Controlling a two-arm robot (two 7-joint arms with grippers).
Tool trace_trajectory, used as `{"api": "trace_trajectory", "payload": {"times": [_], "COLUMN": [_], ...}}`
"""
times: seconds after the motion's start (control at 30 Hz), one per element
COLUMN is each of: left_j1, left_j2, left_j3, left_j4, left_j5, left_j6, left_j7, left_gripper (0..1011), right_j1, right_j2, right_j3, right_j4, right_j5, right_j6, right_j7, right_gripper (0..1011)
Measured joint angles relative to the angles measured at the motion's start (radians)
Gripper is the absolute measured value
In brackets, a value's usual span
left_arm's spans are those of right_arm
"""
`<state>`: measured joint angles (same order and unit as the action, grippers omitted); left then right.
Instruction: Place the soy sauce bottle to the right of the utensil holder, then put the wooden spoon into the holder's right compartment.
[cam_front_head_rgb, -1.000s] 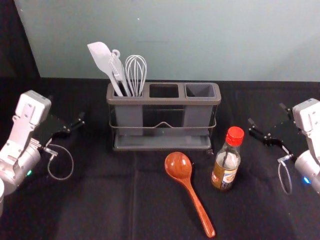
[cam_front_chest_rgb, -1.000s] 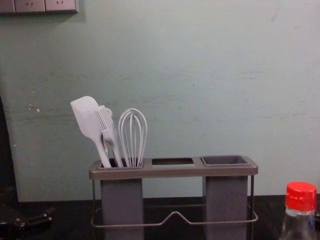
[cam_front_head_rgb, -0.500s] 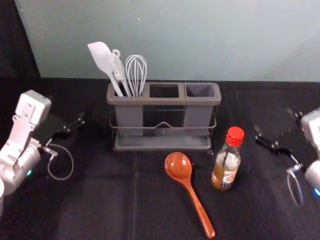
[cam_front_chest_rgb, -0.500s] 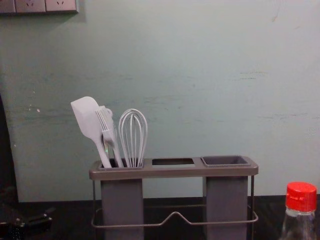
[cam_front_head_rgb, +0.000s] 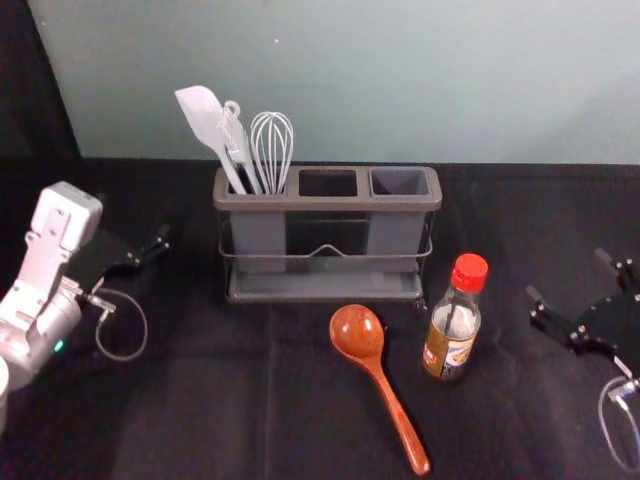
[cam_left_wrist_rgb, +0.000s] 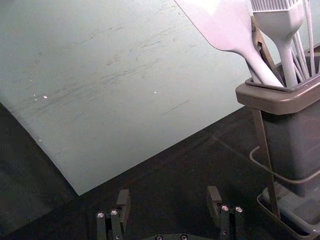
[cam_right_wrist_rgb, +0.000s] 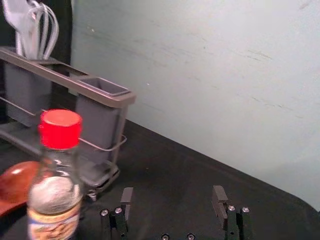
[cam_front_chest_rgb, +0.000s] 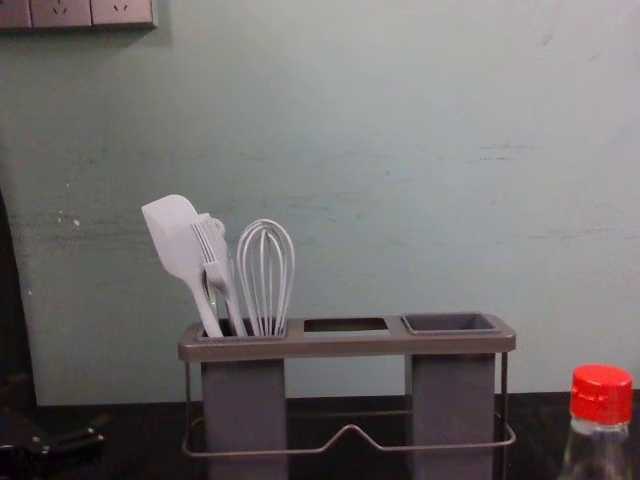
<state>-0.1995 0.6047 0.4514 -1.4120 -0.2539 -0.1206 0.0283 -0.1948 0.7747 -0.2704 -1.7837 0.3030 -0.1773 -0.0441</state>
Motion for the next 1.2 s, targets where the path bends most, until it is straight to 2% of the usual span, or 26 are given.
{"api": "trace_trajectory", "payload": {"times": [0.17,0.3,0.47,0.63,0.83,1.13,1.2], "left_j1": [0.0,0.0,0.0,0.0,0.0,0.0,0.0], "left_j2": [0.0,0.0,0.0,0.0,0.0,0.0,0.0], "left_j3": [0.0,0.0,0.0,0.0,0.0,0.0,0.0], "left_j4": [0.0,0.0,0.0,0.0,0.0,0.0,0.0], "left_j5": [0.0,0.0,0.0,0.0,0.0,0.0,0.0], "left_j6": [0.0,0.0,0.0,0.0,0.0,0.0,0.0], "left_j7": [0.0,0.0,0.0,0.0,0.0,0.0,0.0], "left_gripper": [1005,1005,1005,1005,1005,1005,1005], "right_j1": [-0.077,-0.137,-0.157,-0.126,-0.035,0.072,0.08], "right_j2": [0.023,0.041,0.043,0.016,-0.05,-0.135,-0.144], "right_j3": [0.039,0.072,0.078,0.055,0.003,-0.042,-0.045], "right_j4": [-0.055,-0.092,-0.108,-0.101,-0.058,0.004,0.011], "right_j5": [0.036,0.11,0.17,0.182,0.171,0.166,0.161], "right_j6": [-0.017,-0.053,-0.091,-0.095,-0.065,-0.027,-0.022], "right_j7": [0.019,0.081,0.157,0.201,0.241,0.284,0.289], "right_gripper": [1003,1003,1002,1002,1002,1002,1002]}}
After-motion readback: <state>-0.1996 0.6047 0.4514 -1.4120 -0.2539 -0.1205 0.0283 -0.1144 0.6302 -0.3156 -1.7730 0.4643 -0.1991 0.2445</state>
